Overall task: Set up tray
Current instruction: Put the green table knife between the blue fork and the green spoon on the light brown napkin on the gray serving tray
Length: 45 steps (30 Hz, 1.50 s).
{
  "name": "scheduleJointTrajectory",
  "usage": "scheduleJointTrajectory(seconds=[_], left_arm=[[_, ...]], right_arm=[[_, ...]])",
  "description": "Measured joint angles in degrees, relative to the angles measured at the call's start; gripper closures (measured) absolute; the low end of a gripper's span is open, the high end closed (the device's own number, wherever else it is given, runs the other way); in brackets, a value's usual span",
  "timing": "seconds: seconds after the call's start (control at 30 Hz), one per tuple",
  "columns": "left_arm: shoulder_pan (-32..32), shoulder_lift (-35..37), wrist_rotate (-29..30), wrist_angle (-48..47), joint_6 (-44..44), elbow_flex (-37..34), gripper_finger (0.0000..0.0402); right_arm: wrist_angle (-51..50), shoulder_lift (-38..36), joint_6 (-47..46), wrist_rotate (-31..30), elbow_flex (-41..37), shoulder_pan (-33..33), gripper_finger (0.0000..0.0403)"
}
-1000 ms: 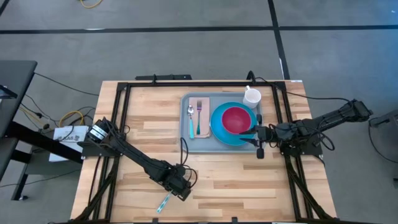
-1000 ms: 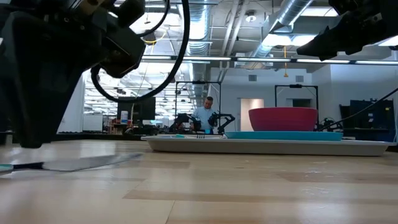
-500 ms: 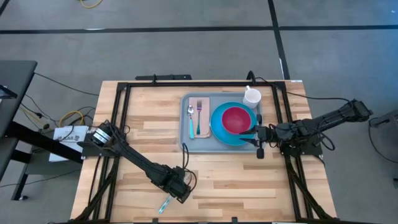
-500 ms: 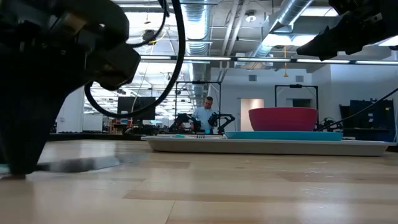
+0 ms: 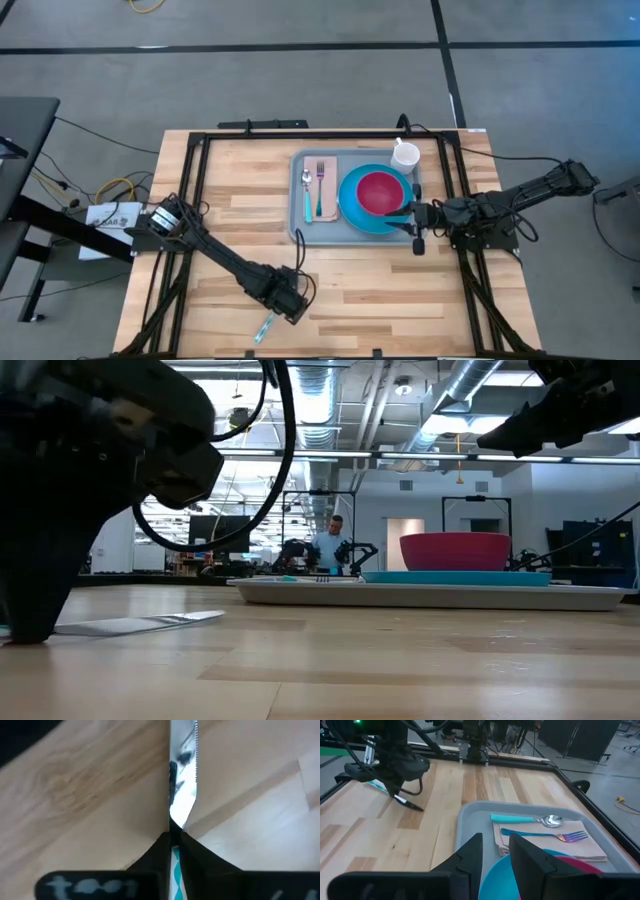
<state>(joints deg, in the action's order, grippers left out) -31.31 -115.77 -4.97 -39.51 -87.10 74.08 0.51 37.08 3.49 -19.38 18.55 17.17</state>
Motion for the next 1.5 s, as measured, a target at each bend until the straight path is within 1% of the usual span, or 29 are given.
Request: scheduleJointTrajectory(seconds=[0.1,0.2,0.27,0.3,0.37,0.43,0.5,0.57,0.67,0.8,0.93,1.03,1.17,1.23,1.37,1.5], left_arm=[[0.6,0.0,2.9,0.4,-7.2,0.2,0.0392],[1.4,-0.5,6.3,0.2,-10.0,2.5,0.0397],[2.6,-1.0,11.1,-0.1,-13.2,5.3,0.0398],[3.4,-1.3,15.0,-2.0,-13.5,7.1,0.0399],[5.6,-1.1,20.0,-5.7,-12.3,10.7,0.0400],[7.6,-0.9,24.5,-7.5,-10.4,13.9,0.0400],[9.7,-0.9,27.7,-9.4,-7.2,16.6,0.0400],[12.6,-0.9,29.5,-10.2,-1.9,19.1,0.0400],[18.6,-0.9,30.3,-10.5,5.6,21.4,0.0400],[26.6,-0.9,29.5,-9.4,15.2,21.8,0.0401],[33.4,-0.9,29.5,-9.4,21.6,21.8,0.0401],[37.1,-0.8,29.0,-8.9,24.4,21.8,0.0401],[39.6,-0.7,26.7,-5.2,26.0,20.3,0.0401],[40.3,-0.7,26.6,-4.2,26.6,19.4,0.0401],[40.6,-1.2,26.4,-2.0,31.0,19.4,0.0401],[40.2,-2.0,22.1,1.3,36.3,19.4,0.0401]], right_arm=[[0.0,0.0,0.0,0.0,0.0,0.0,0.0312],[0.0,0.0,0.0,0.0,0.0,0.0,0.0312],[0.0,0.0,0.0,0.0,0.0,0.0,0.0312],[0.2,0.0,0.0,0.0,0.0,0.0,0.0312],[0.2,0.0,0.0,0.0,0.0,0.0,0.0312],[0.2,0.0,0.0,0.0,0.0,0.0,0.0312],[0.2,0.0,0.0,0.0,0.0,0.0,0.0312],[0.1,0.0,0.0,0.0,0.0,0.0,0.0312],[0.0,0.0,0.0,0.0,0.0,0.0,0.0312],[0.0,0.0,0.0,0.0,0.0,0.0,0.0312],[0.0,0.0,0.2,0.0,0.0,0.0,0.0312],[0.0,0.0,1.9,0.0,0.0,0.0,0.0312],[0.0,0.0,4.2,-0.1,0.0,0.0,0.0312],[0.0,0.0,4.5,-0.2,0.0,0.0,0.0312],[0.0,0.0,4.5,-0.2,0.0,0.0,0.0312],[0.0,0.0,4.5,-0.2,0.0,0.0,0.0312]])
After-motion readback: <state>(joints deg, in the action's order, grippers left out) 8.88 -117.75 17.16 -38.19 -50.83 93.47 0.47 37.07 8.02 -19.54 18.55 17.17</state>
